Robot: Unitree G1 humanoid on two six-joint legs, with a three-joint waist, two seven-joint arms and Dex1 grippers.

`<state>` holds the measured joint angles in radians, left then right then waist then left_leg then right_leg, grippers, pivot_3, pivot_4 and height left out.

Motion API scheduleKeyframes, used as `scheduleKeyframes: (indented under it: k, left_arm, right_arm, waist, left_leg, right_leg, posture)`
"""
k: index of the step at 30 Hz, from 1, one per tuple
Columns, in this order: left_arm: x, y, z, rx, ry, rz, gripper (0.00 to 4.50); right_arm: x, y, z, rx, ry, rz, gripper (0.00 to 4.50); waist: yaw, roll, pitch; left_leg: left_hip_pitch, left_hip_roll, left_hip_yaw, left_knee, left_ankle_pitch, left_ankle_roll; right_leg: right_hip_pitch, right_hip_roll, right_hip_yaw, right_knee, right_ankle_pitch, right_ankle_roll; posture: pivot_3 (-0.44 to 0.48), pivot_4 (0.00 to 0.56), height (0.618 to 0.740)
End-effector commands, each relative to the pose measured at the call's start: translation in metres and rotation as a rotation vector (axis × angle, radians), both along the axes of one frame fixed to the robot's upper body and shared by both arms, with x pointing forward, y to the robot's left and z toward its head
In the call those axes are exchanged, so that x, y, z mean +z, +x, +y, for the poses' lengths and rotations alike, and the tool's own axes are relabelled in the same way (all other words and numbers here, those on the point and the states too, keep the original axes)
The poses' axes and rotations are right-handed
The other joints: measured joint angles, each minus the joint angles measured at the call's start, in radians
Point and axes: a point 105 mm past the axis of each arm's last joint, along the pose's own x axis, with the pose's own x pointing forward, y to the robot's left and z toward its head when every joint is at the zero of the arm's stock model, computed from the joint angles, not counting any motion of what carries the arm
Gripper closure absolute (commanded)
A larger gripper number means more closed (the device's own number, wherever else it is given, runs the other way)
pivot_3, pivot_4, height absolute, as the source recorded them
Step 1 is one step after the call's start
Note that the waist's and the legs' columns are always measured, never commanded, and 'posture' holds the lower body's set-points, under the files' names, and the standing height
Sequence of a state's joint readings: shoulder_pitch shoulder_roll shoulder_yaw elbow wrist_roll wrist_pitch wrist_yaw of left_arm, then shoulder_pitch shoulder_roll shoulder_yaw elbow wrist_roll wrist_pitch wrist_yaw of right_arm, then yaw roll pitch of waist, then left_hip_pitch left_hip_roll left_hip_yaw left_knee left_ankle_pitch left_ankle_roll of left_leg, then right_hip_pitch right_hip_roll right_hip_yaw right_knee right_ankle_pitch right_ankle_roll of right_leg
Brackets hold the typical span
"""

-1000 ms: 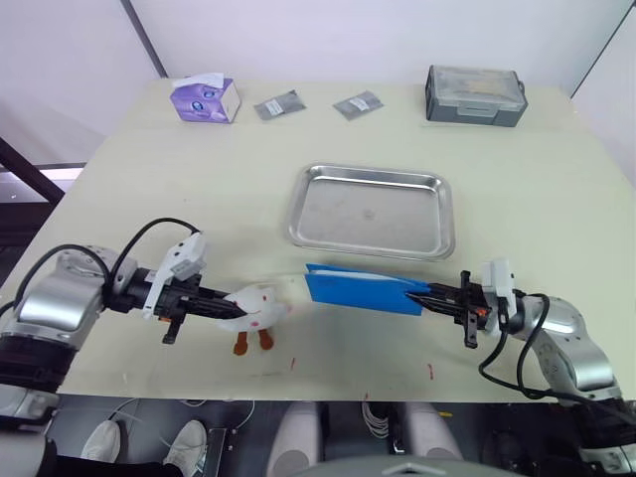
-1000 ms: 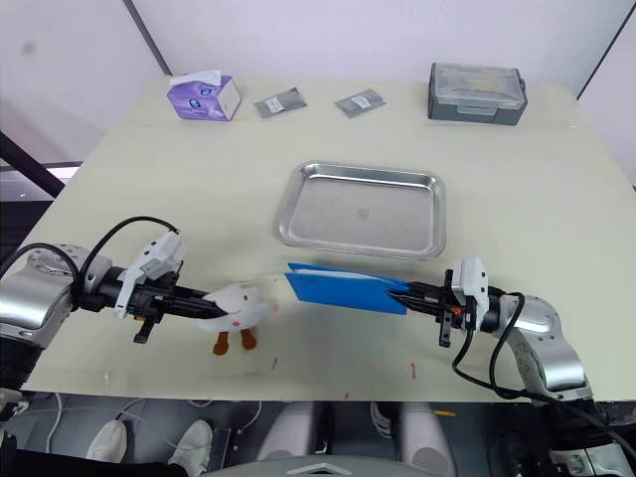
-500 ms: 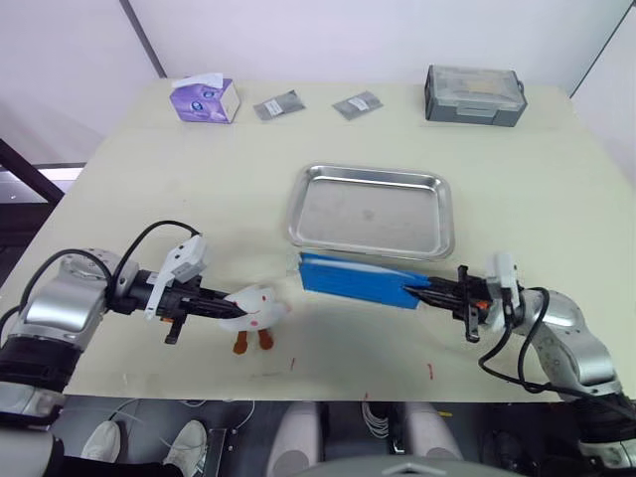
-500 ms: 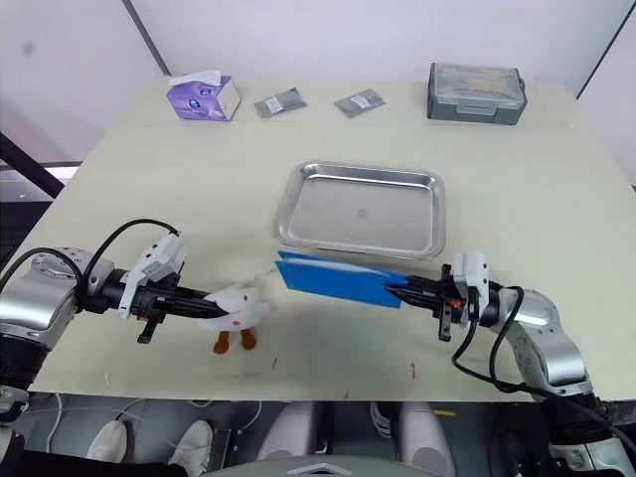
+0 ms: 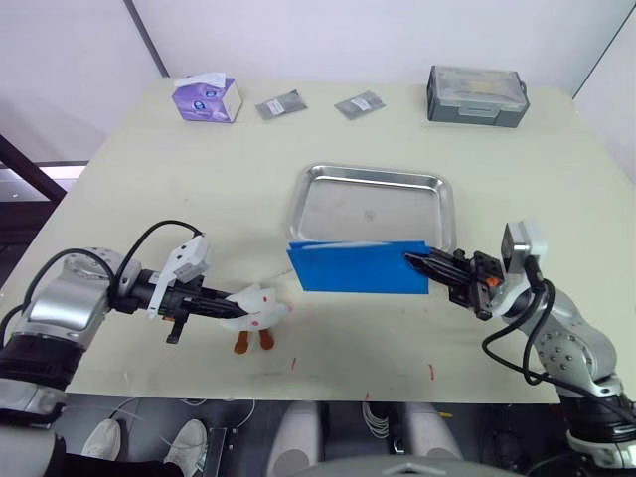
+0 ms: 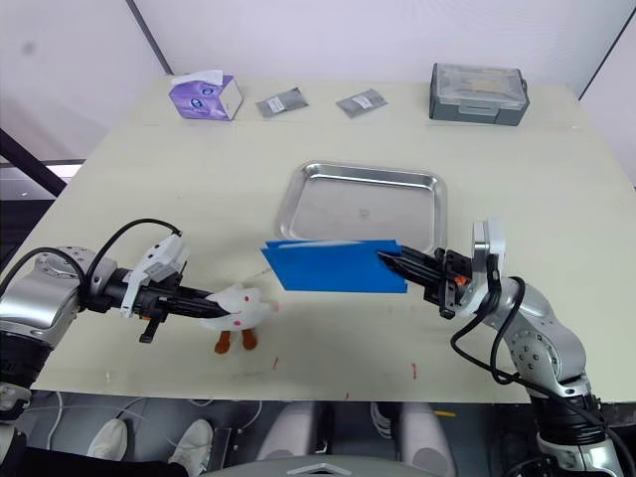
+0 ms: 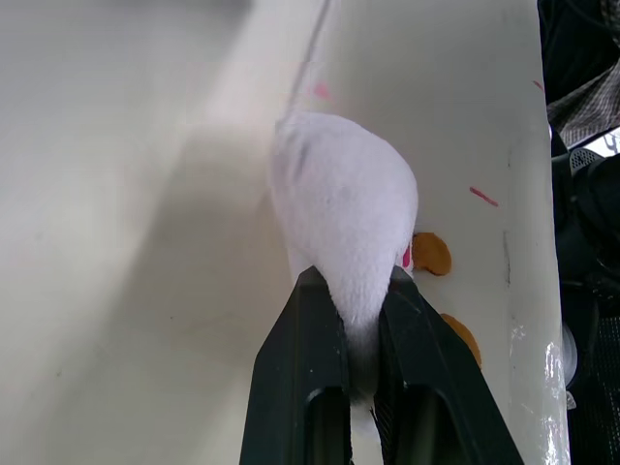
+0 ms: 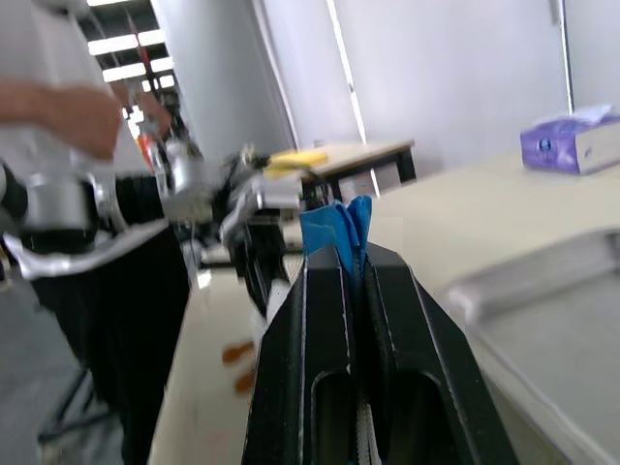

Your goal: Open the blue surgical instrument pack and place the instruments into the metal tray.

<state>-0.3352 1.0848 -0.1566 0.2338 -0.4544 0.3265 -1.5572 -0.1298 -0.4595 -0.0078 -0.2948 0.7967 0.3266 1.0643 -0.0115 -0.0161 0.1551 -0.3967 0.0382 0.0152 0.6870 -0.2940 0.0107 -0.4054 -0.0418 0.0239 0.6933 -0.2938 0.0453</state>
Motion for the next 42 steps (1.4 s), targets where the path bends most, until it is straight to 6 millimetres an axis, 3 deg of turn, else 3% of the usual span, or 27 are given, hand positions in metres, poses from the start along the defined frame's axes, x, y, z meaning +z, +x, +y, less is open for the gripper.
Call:
scheduleKeyframes:
  k: [1, 10, 16, 22, 25, 28, 40, 42]
  left_arm:
    - [0.001, -0.006, 0.001, -0.045, -0.006, 0.022, 4.42]
    - [-0.003, -0.010, 0.002, -0.050, 0.002, 0.034, 4.42]
    - [0.005, -0.005, -0.005, -0.050, -0.040, 0.017, 4.42]
    - [0.006, -0.006, -0.008, -0.080, -0.025, 0.006, 4.42]
    - [0.021, -0.006, -0.025, -0.128, -0.082, -0.004, 4.42]
    - [0.028, -0.013, -0.035, -0.176, -0.096, 0.008, 4.42]
    - [0.032, 0.001, 0.008, -0.087, 0.118, -0.005, 4.42]
    - [0.032, 0.002, 0.009, -0.093, 0.136, -0.013, 3.66]
  right_arm:
    - [0.008, -0.004, 0.002, 0.015, 0.012, -0.057, 4.50]
    - [0.027, 0.007, 0.003, -0.059, 0.182, -0.037, 4.50]
    - [0.028, 0.002, 0.012, -0.035, 0.217, -0.013, 4.50]
    - [0.046, 0.006, 0.009, -0.053, 0.346, 0.014, 4.50]
    - [0.063, 0.009, 0.007, -0.067, 0.452, 0.028, 4.50]
    - [0.063, 0.010, 0.007, -0.073, 0.450, 0.029, 4.50]
    - [0.035, 0.001, 0.018, -0.022, 0.254, 0.001, 4.50]
    - [0.033, 0.000, 0.022, -0.014, 0.252, -0.001, 4.50]
  waist:
    - [-0.003, 0.000, 0.000]
    - [-0.002, 0.000, 0.000]
    - [-0.001, 0.000, 0.000]
    - [-0.002, 0.000, 0.000]
    - [-0.002, 0.000, 0.000]
    - [-0.002, 0.000, 0.000]
    - [-0.002, 0.000, 0.000]
    - [-0.002, 0.000, 0.000]
  left_leg:
    - [0.000, 0.000, 0.000, 0.000, 0.000, 0.000]
    - [0.000, 0.000, 0.000, 0.000, 0.000, 0.000]
    - [0.000, 0.000, 0.000, 0.000, 0.000, 0.000]
    - [0.000, 0.000, 0.000, 0.000, 0.000, 0.000]
    - [0.000, 0.000, 0.000, 0.000, 0.000, 0.000]
    - [0.000, 0.000, 0.000, 0.000, 0.000, 0.000]
    - [0.000, 0.000, 0.000, 0.000, 0.000, 0.000]
    - [-0.001, 0.000, 0.001, 0.000, 0.000, 0.000]
  right_leg:
    - [0.000, 0.000, 0.000, 0.000, 0.000, 0.000]
    - [0.000, 0.000, 0.000, 0.000, 0.000, 0.000]
    - [0.000, 0.000, 0.000, 0.000, 0.000, 0.000]
    - [0.000, 0.000, 0.000, 0.000, 0.000, 0.000]
    - [0.000, 0.000, 0.000, 0.000, 0.000, 0.000]
    - [0.000, 0.000, 0.000, 0.000, 0.000, 0.000]
    - [-0.001, 0.001, 0.001, 0.001, 0.000, 0.000]
    - [-0.001, 0.001, 0.001, 0.001, 0.000, 0.000]
  posture:
    - [0.000, 0.150, 0.740]
    - [0.000, 0.150, 0.740]
    - [0.000, 0.150, 0.740]
    - [0.000, 0.150, 0.740]
    - [0.000, 0.150, 0.740]
    - [0.000, 0.150, 0.740]
    - [0.000, 0.150, 0.740]
    - [0.000, 0.150, 0.740]
